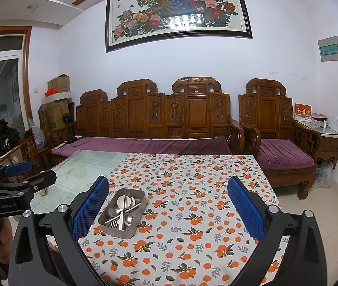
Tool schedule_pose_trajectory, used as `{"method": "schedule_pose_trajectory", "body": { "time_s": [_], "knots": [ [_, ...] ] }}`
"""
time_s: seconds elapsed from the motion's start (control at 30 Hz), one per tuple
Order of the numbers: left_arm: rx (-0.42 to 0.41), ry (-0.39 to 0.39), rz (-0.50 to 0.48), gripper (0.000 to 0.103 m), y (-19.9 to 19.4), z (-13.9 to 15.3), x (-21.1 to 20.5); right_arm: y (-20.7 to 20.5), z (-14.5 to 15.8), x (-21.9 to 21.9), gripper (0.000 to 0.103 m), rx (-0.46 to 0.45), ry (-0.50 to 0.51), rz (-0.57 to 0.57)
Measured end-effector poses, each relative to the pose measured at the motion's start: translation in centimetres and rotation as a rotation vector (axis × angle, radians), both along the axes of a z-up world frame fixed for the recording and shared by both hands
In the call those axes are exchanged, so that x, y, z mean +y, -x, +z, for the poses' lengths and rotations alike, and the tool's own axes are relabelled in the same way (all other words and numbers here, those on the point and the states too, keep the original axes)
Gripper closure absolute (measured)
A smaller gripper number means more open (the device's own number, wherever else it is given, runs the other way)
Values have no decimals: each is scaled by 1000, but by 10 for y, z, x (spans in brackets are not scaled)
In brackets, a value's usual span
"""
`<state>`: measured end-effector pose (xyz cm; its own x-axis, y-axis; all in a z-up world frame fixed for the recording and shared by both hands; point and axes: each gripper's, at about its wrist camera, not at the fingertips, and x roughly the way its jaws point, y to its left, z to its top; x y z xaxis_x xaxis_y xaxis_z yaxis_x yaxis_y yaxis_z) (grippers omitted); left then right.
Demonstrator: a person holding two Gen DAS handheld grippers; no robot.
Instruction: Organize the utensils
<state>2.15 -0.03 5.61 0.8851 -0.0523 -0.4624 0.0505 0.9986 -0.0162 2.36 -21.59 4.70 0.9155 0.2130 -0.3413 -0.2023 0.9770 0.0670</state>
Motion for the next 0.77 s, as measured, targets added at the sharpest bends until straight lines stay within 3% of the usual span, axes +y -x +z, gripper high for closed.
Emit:
{"method": "schedule_pose_trajectory", "body": {
  "time_s": [0.77],
  "knots": [
    [1,-4,7,8,-1,0,3,0,0,1,3,-1,0,0]
  ]
}}
